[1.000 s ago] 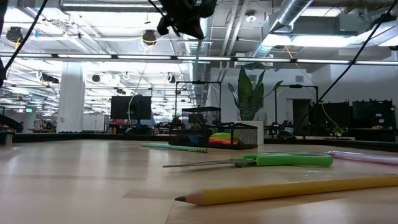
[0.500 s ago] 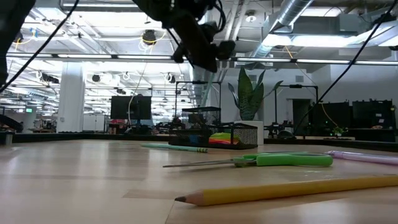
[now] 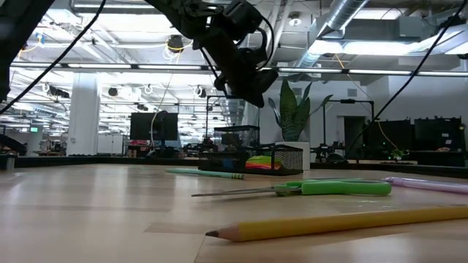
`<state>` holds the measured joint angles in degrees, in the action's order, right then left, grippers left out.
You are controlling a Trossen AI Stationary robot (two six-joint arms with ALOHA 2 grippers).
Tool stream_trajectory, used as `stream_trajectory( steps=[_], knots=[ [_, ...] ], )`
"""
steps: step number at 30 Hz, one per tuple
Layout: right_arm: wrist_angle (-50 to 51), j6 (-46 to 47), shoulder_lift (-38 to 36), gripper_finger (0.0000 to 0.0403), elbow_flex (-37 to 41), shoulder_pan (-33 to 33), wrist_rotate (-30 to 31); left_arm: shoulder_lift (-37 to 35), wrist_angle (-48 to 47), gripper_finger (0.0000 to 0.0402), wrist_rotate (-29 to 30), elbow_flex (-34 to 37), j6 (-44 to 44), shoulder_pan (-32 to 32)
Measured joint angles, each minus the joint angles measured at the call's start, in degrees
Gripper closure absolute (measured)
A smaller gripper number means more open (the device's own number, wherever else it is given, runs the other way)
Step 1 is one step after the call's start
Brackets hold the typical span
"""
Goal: Pick and place office supplies into organizer
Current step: Put the light blue ballpen into the black desk organizer, then put the purple ballpen into the black desk organizer
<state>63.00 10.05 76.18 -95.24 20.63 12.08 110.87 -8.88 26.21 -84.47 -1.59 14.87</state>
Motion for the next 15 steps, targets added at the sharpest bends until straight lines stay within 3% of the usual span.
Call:
stream_trajectory(
  steps=[10,15],
  knots=[
    [0.0,0.5,0.0,0.0276,0.0,2.3,0.0,-0.2,-7.7,0.0292,-3.1,0.0,-4.1,-0.1],
    [0.3,3.1,0.0,0.0276,0.0,2.2,-0.5,-1.4,-7.5,0.0258,-8.9,-1.3,-6.4,-2.0]
  ],
)
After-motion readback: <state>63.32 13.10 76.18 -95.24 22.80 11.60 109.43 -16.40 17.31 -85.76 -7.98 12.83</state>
